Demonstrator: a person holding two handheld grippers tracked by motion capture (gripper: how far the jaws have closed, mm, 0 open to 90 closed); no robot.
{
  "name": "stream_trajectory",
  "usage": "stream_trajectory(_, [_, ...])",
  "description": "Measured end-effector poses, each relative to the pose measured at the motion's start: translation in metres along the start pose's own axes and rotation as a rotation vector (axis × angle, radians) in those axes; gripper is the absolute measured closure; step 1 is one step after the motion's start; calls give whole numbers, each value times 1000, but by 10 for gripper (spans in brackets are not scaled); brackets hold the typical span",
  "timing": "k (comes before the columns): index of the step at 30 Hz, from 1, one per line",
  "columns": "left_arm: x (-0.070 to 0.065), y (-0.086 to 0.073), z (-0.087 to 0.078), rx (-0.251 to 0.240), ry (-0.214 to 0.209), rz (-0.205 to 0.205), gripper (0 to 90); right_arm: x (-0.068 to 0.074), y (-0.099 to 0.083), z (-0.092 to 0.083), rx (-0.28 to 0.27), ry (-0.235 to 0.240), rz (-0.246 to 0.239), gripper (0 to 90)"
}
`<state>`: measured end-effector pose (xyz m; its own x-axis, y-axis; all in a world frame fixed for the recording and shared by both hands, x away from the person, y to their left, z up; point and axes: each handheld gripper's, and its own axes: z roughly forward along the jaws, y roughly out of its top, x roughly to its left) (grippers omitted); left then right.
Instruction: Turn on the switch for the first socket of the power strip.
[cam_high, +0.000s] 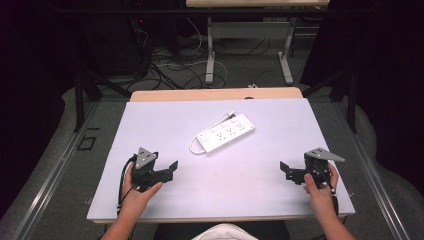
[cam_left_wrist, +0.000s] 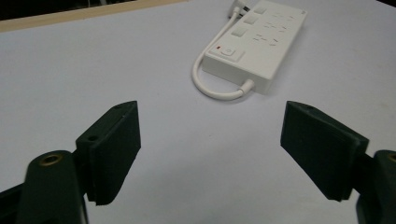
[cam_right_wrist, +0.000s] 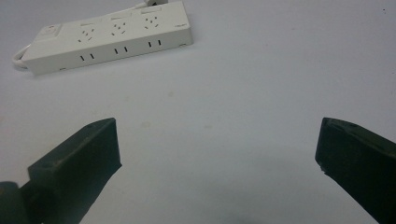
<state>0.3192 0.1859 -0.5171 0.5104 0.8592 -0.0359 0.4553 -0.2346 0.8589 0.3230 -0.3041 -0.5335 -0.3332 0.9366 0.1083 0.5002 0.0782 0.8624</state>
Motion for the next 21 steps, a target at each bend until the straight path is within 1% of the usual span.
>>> stream_trajectory(1, [-2,0,0,3,-9,6,249,0,0,0,-2,0,-6,0])
stream_trajectory(2, [-3,-1,1,6,-13,9,249,0,0,0,-2,0,-6,0])
stream_trajectory(3, [-5,-1,1,13,-19,11,276,1,0,-1,14,5,-3,0])
stream_trajectory(4, [-6,-1,2,12,-22,7,289,2,0,0,6,9,2,0])
stream_trajectory(7, [-8,0,3,20,-45,-3,310,2,0,1,6,11,-10,0])
stream_trajectory(10, [-8,3,4,35,-56,8,314,3,-1,2,2,8,-13,0])
stream_trajectory(12, [-8,5,5,35,-54,6,316,4,0,2,-2,2,-11,0])
stream_trajectory(14, [-7,9,4,38,-58,-7,331,4,0,2,7,8,-8,0])
stream_trajectory(16, [-6,12,5,43,-63,-22,333,3,0,2,3,4,-10,0])
stream_trajectory(17, [-5,13,5,47,-58,-26,336,4,0,2,-6,-4,-9,0])
stream_trajectory(19, [-4,16,6,49,-55,-41,337,3,0,2,-1,-2,-12,0])
stream_trajectory(20, [-3,18,7,51,-53,-47,336,3,0,2,-8,-10,-10,0])
stream_trajectory(21, [-2,20,7,51,-50,-49,336,2,0,1,-2,-3,-9,0])
